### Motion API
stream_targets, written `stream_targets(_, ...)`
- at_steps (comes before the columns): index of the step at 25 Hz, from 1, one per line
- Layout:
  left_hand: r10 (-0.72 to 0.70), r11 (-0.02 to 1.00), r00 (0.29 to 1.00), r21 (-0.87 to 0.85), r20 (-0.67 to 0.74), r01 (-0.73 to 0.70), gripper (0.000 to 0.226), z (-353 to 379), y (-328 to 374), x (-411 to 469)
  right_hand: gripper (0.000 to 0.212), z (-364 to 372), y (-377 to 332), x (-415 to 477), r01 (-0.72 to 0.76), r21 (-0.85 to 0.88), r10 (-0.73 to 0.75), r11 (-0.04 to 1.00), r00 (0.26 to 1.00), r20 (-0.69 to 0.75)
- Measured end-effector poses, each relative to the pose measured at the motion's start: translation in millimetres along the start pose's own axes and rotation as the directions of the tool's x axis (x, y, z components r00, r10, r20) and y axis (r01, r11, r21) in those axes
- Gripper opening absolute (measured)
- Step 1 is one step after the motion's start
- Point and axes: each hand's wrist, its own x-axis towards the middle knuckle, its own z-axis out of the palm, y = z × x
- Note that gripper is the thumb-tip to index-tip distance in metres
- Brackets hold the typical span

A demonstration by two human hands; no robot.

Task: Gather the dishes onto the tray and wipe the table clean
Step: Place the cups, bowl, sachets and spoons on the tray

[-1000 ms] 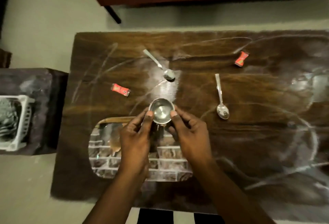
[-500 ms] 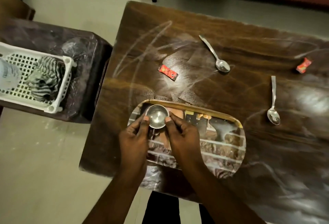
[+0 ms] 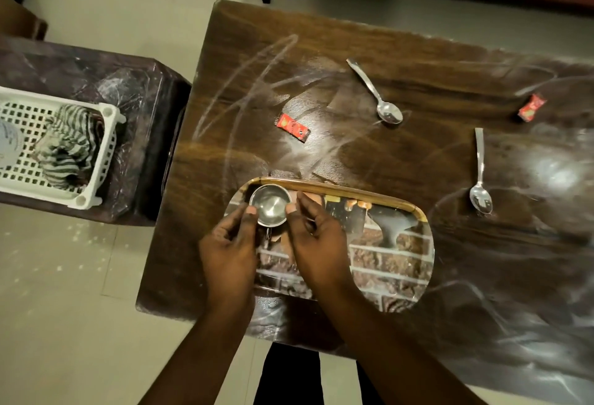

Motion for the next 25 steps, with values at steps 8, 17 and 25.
stream_targets(8, 0.402, 0.862, 0.899, 0.260, 0.173, -0.436, 0.029, 89, 27, -57, 0.028, -130, -29, 3, 0.055, 0.123, -0.035, 0.991, 0.987, -0.156)
stream_targets(17, 0.235, 0.854, 0.753, 0.239, 0.615, -0.462, 0.036, 324, -29, -177, 0.030, -422, -29, -9, 0.081, 0.181, 0.005, 0.980, 0.904, -0.428)
stream_targets(25, 0.161, 0.710, 0.606, 0.335, 0.779, -0.619, 0.038, 489, -91, -253, 0.028, -635, 13, 3, 0.141, 0.225, 0.051, 0.964, 0.733, -0.678)
